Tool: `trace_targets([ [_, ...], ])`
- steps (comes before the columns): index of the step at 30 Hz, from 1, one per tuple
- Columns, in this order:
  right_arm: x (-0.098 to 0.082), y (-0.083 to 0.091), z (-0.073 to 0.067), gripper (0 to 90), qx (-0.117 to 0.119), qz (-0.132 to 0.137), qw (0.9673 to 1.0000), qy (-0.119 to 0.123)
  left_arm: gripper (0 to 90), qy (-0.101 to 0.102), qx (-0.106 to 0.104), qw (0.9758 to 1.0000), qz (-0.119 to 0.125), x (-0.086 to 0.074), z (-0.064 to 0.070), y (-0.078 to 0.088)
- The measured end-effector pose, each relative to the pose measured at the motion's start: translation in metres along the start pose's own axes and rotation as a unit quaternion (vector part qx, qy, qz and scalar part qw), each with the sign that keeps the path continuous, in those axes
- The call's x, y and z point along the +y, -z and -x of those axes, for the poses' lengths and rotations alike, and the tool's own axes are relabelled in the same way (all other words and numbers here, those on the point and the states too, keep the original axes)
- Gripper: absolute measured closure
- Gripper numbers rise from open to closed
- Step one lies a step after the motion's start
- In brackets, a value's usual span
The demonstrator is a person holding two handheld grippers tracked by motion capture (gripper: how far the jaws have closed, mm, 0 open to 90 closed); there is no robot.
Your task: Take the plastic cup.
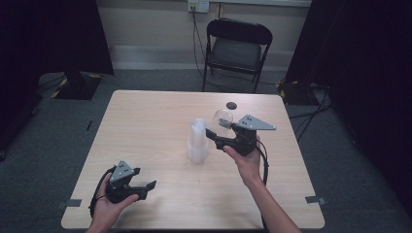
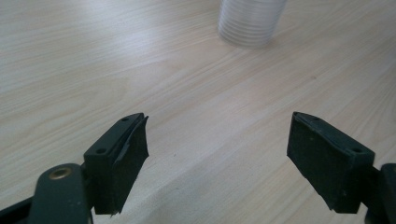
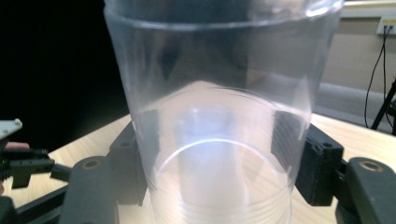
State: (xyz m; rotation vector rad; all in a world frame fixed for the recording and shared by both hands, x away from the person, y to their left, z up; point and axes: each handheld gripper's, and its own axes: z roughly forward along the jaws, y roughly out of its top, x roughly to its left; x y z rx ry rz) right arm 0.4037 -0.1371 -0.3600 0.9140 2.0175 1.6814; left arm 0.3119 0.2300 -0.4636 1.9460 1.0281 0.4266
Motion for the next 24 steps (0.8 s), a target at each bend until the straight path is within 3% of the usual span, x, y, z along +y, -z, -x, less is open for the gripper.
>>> trace_targets([
  [3,-0.005,0.005,0.001,32.2,-0.008,-0.006,1.0,-0.002,19.6,-0.002,-0.001,1.0,0.001,0.0,0.004,0.002],
  [17,-0.03,0.027,0.008,32.3,0.002,-0.042,0.9982,-0.042,15.8,-0.033,-0.012,0.9993,0.011,0.015,0.013,-0.002],
  [24,-0.038,0.033,0.003,32.8,0.007,-0.051,0.9975,-0.049,16.8,-0.029,-0.028,0.9987,0.031,0.021,0.018,-0.008],
])
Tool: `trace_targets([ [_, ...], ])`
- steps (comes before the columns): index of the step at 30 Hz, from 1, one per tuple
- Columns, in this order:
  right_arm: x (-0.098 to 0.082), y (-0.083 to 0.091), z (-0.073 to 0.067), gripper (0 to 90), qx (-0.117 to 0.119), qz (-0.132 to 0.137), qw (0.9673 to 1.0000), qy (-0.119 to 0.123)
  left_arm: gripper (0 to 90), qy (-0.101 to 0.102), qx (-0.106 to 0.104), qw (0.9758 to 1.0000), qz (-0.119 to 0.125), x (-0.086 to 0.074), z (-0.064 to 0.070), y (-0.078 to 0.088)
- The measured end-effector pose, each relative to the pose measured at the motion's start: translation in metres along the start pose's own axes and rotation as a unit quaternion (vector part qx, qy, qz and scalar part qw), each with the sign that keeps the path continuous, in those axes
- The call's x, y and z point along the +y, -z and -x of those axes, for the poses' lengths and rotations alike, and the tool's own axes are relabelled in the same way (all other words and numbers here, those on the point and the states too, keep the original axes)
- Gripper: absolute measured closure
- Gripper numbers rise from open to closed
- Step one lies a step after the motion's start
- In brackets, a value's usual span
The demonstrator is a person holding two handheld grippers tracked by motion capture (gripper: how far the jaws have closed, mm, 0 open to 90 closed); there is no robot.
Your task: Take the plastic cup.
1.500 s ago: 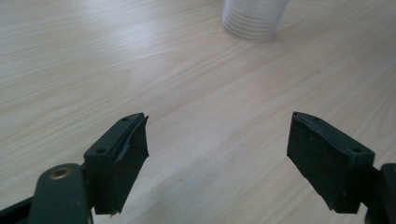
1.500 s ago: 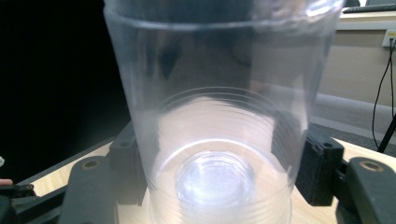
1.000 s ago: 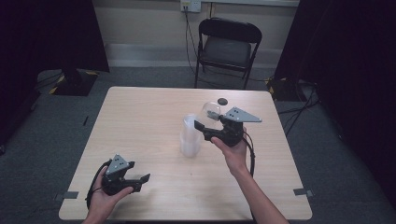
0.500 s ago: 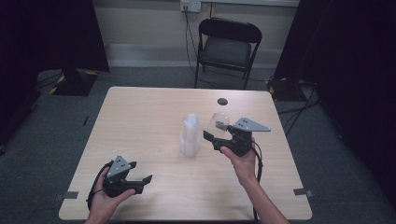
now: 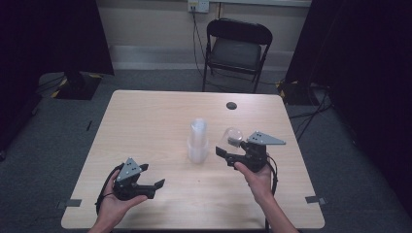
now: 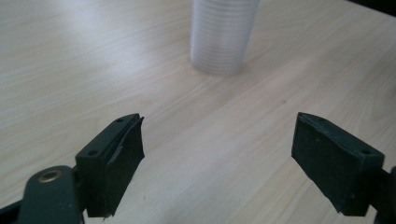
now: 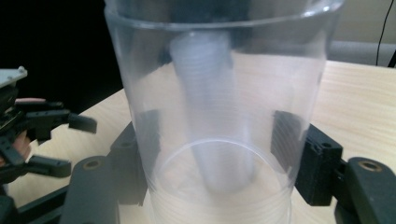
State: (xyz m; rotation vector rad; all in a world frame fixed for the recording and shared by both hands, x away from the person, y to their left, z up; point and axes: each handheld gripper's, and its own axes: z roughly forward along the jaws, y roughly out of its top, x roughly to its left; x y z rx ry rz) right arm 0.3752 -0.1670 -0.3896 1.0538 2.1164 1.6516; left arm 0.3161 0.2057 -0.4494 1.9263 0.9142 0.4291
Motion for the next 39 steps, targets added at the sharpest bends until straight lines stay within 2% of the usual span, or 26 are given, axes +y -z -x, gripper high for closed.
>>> trace_targets([
  [1,-0.001,0.001,-0.001,32.8,0.001,-0.001,1.0,0.0,16.7,0.002,-0.005,1.0,0.005,0.001,0.001,-0.001],
  [5,-0.005,0.005,-0.003,32.9,0.003,-0.008,1.0,-0.003,17.3,-0.016,-0.007,0.9998,0.012,0.009,0.004,-0.005],
  [7,-0.007,0.006,-0.003,32.9,0.005,-0.007,0.9999,-0.006,19.8,-0.034,0.002,0.9992,0.022,0.014,0.007,-0.007],
  [8,-0.008,0.007,-0.004,33.0,0.006,-0.008,0.9999,-0.008,19.8,-0.034,0.002,0.9991,0.025,0.017,0.008,-0.009],
  [10,-0.011,0.008,-0.005,32.9,0.008,-0.008,0.9999,-0.01,20.2,-0.035,-0.006,0.9989,0.03,0.022,0.011,-0.013],
  [12,-0.014,0.007,-0.006,32.9,0.011,-0.009,0.9998,-0.017,21.7,-0.046,-0.008,0.9983,0.034,0.026,0.014,-0.017],
  [15,-0.016,0.006,-0.006,33.0,0.018,-0.008,0.9995,-0.025,21.7,-0.038,-0.023,0.9982,0.04,0.032,0.019,-0.024],
  [17,-0.018,0.005,-0.007,33.1,0.024,-0.005,0.9992,-0.031,26.6,-0.047,-0.041,0.9969,0.047,0.036,0.022,-0.029],
  [18,-0.018,0.005,-0.007,33.1,0.024,-0.005,0.9992,-0.031,26.6,-0.055,-0.042,0.9964,0.048,0.038,0.023,-0.031],
  [21,-0.019,0.004,-0.009,33.1,0.028,-0.006,0.9991,-0.032,26.5,-0.06,-0.05,0.9951,0.061,0.043,0.029,-0.039],
  [24,-0.02,0.003,-0.011,33.3,0.035,-0.005,0.9986,-0.039,26.3,-0.073,-0.06,0.9934,0.066,0.048,0.035,-0.045],
  [29,-0.02,0.001,-0.015,34.4,0.045,-0.002,0.9976,-0.052,26.3,-0.084,-0.073,0.9909,0.077,0.049,0.046,-0.051],
  [33,-0.022,0.0,-0.017,34.9,0.065,0.002,0.9951,-0.074,27.3,-0.069,-0.071,0.9893,0.108,0.042,0.052,-0.053],
  [35,-0.023,-0.001,-0.018,35.0,0.074,0.003,0.9935,-0.086,28.7,-0.076,-0.069,0.9894,0.103,0.038,0.055,-0.055],
  [37,-0.025,-0.003,-0.019,35.1,0.083,0.001,0.9916,-0.099,31.7,-0.074,-0.07,0.9879,0.117,0.036,0.056,-0.055],
  [38,-0.025,-0.004,-0.02,35.1,0.086,-0.001,0.991,-0.103,32.3,-0.068,-0.072,0.9877,0.121,0.034,0.057,-0.056],
  [39,-0.026,-0.005,-0.021,35.1,0.09,-0.002,0.9902,-0.107,32.7,-0.071,-0.07,0.9878,0.12,0.034,0.058,-0.056],
])
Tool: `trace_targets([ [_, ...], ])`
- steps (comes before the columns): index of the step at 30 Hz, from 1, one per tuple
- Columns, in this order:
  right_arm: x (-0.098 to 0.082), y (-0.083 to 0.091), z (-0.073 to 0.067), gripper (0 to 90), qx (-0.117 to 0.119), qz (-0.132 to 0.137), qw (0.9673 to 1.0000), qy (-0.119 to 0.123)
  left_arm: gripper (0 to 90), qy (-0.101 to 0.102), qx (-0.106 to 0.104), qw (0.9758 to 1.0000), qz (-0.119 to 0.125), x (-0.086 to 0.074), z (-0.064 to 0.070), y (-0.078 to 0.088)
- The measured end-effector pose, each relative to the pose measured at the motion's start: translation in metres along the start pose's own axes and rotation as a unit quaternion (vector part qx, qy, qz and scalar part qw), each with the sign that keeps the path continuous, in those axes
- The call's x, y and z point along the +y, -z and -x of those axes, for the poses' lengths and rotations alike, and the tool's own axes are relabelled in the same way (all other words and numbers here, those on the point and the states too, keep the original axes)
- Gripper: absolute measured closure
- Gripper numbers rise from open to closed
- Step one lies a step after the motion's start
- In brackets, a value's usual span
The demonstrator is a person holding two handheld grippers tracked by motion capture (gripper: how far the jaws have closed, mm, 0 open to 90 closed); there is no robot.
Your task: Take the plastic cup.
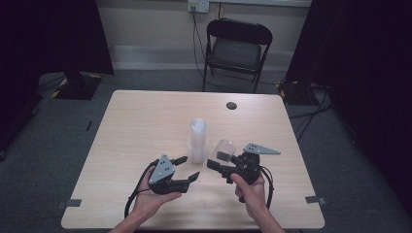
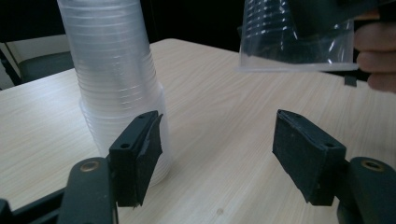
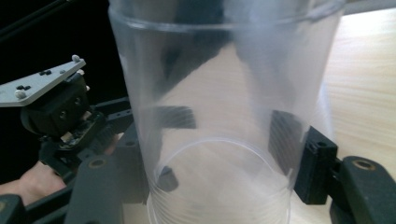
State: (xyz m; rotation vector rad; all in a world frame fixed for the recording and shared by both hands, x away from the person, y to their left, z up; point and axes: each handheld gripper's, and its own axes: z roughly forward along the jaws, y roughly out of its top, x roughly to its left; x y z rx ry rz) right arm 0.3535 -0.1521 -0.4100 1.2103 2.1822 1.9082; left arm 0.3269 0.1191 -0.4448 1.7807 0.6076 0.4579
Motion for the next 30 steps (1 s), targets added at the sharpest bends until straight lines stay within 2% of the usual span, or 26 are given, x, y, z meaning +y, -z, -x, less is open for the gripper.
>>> trace_targets([
  [2,-0.001,-0.002,-0.001,35.2,0.007,-0.001,0.9999,-0.01,34.1,-0.009,0.001,0.9999,0.007,-0.001,0.002,0.0],
  [4,-0.002,-0.005,-0.002,35.2,0.019,-0.001,0.9995,-0.026,38.6,-0.006,-0.003,0.9999,0.012,-0.001,0.004,-0.001],
  [9,-0.003,-0.008,-0.004,35.2,0.027,-0.004,0.9991,-0.032,45.5,-0.02,-0.007,0.9995,0.024,-0.002,0.008,-0.002],
  [13,-0.004,-0.01,-0.006,35.3,0.04,-0.008,0.9982,-0.045,50.2,-0.032,0.0,0.9987,0.039,-0.003,0.013,-0.002],
  [17,-0.005,-0.013,-0.006,35.7,0.064,-0.012,0.9952,-0.073,54.4,-0.044,0.014,0.9969,0.063,-0.001,0.016,0.0],
  [20,-0.006,-0.015,-0.006,35.9,0.071,-0.014,0.9937,-0.086,55.2,-0.048,0.019,0.9962,0.07,-0.001,0.016,0.001],
  [21,-0.007,-0.017,-0.006,35.9,0.08,-0.017,0.9917,-0.099,56.8,-0.05,0.02,0.996,0.072,-0.001,0.016,0.001],
  [26,-0.009,-0.021,-0.009,36.1,0.095,-0.022,0.9892,-0.11,59.9,-0.058,0.021,0.9955,0.072,-0.001,0.019,-0.001],
  [28,-0.009,-0.022,-0.01,36.3,0.099,-0.024,0.988,-0.116,61.4,-0.058,0.014,0.9958,0.07,-0.001,0.02,-0.001],
  [30,-0.01,-0.023,-0.011,36.3,0.103,-0.029,0.9872,-0.119,61.7,-0.06,0.021,0.9956,0.069,-0.001,0.02,-0.002],
])
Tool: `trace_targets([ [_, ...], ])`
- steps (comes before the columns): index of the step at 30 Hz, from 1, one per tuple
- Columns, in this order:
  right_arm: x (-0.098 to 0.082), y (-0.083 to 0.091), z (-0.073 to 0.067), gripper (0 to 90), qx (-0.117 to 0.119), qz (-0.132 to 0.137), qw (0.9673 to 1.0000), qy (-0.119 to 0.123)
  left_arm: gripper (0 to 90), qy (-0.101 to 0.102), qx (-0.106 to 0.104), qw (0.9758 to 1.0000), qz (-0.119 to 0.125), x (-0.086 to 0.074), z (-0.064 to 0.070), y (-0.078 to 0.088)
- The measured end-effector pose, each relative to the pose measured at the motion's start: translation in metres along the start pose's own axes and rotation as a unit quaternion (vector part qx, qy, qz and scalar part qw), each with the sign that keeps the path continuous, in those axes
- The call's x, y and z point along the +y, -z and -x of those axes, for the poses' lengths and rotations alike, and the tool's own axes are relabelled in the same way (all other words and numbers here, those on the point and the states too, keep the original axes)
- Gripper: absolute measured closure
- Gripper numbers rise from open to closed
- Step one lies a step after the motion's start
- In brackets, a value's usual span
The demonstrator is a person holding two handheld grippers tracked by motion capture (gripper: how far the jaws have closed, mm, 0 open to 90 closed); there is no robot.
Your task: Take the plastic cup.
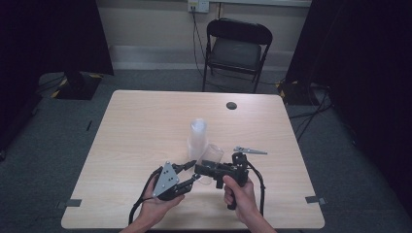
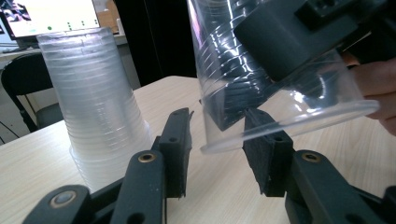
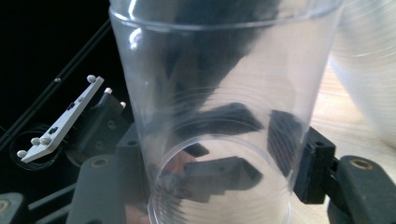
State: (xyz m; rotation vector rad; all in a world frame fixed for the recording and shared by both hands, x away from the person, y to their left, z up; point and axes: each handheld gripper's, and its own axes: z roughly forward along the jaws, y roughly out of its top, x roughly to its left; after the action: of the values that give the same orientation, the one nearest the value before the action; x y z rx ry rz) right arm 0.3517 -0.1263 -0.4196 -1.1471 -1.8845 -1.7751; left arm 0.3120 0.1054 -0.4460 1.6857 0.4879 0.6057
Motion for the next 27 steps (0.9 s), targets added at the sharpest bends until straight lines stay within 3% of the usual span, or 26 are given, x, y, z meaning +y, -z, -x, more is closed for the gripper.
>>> trace_targets([
  [4,-0.002,-0.003,-0.001,36.3,0.0,-0.007,1.0,-0.006,61.6,0.002,0.011,0.9999,0.009,0.0,0.002,-0.001],
  [8,-0.004,-0.005,0.0,36.7,-0.003,-0.009,0.9998,-0.015,60.7,-0.022,0.038,0.9988,0.023,0.002,0.005,0.002],
  [10,-0.004,-0.006,0.001,36.8,0.005,-0.01,0.9996,-0.027,60.5,-0.026,0.04,0.9986,0.024,0.001,0.006,0.002],
  [19,-0.008,-0.01,0.001,37.1,0.009,-0.016,0.9989,-0.043,65.1,-0.022,0.027,0.9991,0.023,0.001,0.007,0.0],
  [25,-0.01,-0.013,0.001,30.2,0.022,-0.025,0.9985,-0.043,78.7,-0.032,0.025,0.9987,0.029,0.001,0.006,0.003],
  [27,-0.011,-0.014,0.0,26.9,0.018,-0.031,0.9986,-0.038,81.9,-0.024,0.024,0.9989,0.032,0.001,0.004,0.003],
])
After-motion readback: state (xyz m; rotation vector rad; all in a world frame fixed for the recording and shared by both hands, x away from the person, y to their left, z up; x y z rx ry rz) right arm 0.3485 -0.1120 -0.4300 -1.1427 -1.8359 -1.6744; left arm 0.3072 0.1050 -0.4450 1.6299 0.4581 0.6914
